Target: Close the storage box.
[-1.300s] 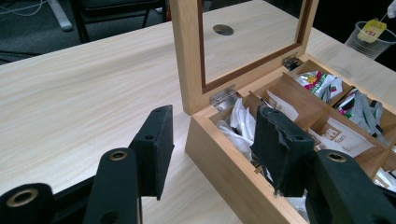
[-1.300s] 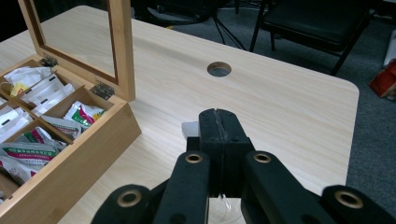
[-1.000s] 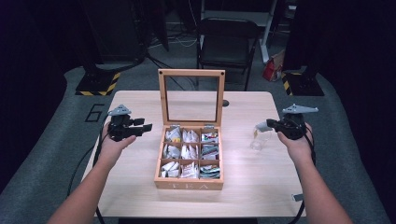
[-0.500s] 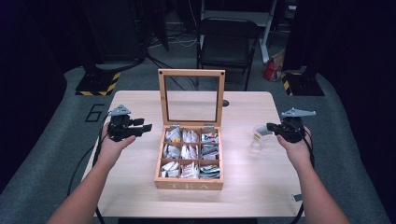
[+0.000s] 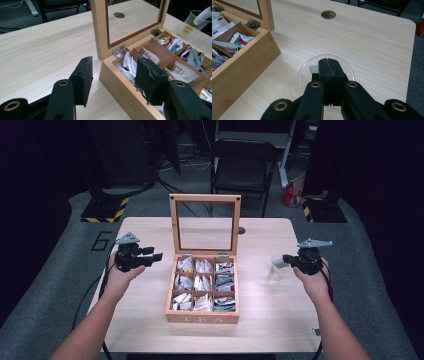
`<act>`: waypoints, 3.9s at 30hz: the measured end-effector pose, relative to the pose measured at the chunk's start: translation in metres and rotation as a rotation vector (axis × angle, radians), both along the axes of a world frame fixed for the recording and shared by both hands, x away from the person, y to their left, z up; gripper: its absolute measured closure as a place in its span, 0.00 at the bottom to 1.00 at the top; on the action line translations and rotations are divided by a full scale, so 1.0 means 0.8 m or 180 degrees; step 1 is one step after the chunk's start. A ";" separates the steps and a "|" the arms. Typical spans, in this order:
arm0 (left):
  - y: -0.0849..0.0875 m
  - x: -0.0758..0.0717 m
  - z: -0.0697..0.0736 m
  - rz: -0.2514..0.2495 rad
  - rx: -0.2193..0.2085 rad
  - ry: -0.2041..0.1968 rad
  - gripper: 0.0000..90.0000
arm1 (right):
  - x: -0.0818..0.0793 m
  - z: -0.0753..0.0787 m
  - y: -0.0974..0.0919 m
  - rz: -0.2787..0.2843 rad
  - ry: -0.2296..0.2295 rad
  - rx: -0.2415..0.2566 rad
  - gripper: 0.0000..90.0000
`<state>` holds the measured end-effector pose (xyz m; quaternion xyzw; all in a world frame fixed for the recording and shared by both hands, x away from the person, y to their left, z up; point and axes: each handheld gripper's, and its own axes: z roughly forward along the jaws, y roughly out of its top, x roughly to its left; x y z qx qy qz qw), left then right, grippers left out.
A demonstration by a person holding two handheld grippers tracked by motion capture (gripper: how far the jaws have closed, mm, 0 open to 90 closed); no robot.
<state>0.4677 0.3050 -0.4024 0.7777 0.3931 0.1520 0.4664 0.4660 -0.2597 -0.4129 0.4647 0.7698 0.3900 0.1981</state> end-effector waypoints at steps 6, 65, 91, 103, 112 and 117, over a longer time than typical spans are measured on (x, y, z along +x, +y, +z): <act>0.001 -0.001 0.001 -0.0022 0.0011 -0.0005 0.53 | 0.003 -0.010 0.002 0.0003 0.0068 -0.0064 0.99; 0.007 0.002 0.001 0.0036 -0.0071 -0.0003 0.46 | 0.013 0.039 0.119 0.0637 -0.0157 0.0026 0.50; 0.002 0.009 0.013 0.0040 -0.0131 0.0004 0.37 | 0.029 0.046 0.156 0.0776 -0.0131 0.0095 0.42; 0.002 0.011 0.012 0.0030 -0.0087 0.0048 0.38 | 0.039 0.044 0.167 0.0802 -0.0169 0.0032 0.44; 0.004 0.011 0.012 0.0019 -0.0091 0.0043 0.44 | 0.049 0.039 0.169 0.0791 -0.0150 0.0048 0.49; 0.004 0.011 0.011 0.0015 -0.0082 0.0050 0.46 | 0.058 0.033 0.168 0.0754 -0.0128 0.0041 0.50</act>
